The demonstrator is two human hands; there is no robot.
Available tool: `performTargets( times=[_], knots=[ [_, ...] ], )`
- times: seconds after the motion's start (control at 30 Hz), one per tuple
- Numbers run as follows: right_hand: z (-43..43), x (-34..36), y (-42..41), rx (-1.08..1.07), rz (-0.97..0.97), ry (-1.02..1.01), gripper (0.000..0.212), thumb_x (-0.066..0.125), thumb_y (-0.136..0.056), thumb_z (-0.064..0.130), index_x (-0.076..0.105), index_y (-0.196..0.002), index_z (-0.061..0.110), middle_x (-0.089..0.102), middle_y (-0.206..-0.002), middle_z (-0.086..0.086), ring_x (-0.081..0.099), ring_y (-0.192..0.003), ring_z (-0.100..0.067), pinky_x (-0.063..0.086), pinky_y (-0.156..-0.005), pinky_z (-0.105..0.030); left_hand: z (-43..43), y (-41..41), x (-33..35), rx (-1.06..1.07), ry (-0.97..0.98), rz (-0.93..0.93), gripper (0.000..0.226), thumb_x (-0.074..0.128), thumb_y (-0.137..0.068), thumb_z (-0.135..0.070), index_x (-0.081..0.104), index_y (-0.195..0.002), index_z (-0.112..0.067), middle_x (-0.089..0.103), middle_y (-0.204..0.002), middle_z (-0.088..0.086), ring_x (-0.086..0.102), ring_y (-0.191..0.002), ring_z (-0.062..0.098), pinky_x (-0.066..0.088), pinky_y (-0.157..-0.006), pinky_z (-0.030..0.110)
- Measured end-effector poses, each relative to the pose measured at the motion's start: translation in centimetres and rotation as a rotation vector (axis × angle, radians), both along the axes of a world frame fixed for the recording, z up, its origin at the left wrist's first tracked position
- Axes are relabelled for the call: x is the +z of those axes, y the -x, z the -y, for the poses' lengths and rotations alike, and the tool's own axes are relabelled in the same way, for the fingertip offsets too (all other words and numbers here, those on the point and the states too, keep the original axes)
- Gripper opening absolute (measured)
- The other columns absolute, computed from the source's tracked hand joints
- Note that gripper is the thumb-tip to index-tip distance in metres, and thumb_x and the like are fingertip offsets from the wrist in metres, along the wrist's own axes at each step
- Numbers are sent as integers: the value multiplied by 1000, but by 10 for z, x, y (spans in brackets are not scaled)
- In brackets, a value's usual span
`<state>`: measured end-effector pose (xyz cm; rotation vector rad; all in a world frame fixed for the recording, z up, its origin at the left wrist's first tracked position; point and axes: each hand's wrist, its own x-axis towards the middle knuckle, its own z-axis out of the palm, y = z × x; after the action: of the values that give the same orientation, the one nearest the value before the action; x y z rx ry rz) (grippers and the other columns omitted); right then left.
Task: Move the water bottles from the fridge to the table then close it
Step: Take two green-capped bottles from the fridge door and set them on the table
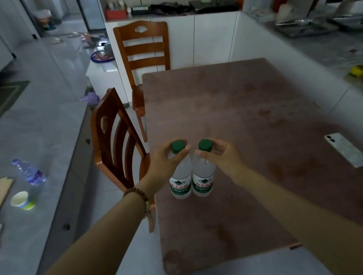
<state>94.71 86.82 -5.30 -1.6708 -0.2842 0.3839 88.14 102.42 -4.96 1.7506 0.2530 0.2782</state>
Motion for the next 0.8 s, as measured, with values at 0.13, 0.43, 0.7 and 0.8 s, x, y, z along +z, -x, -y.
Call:
performTargets(
  times=[0.13,0.43,0.7,0.8],
  knots=[
    [2,2,2,28,10,32,29,77,-73,16,63,-97,24,67,-102,-2,61,-101,-22,46,-101,-41,1,10,8,-76,-66,-85,31,64,-85,-25,61,-114,-15,61,-106,-6,53,-101,6,41,-83,13],
    [30,33,14,-34,53,146,53,61,-89,26,45,-137,13,50,-138,-4,48,-125,-17,38,-96,-26,4,23,54,-16,-143,-127,51,55,-89,-37,47,-133,-12,47,-140,6,42,-129,22,35,-105,31],
    [167,116,85,-396,193,378,63,58,-89,35,31,-144,20,36,-149,-3,36,-136,-21,33,-109,-33,89,6,118,-242,-239,47,40,50,-93,-29,48,-128,-10,50,-129,4,50,-111,20,41,-82,13],
    [234,151,160,-538,228,563,65,53,-90,44,28,-145,22,25,-154,-1,27,-141,-21,27,-112,-34,145,15,132,-415,-334,69,39,49,-94,-32,55,-122,-6,60,-122,12,56,-110,27,42,-90,30]
  ],
)
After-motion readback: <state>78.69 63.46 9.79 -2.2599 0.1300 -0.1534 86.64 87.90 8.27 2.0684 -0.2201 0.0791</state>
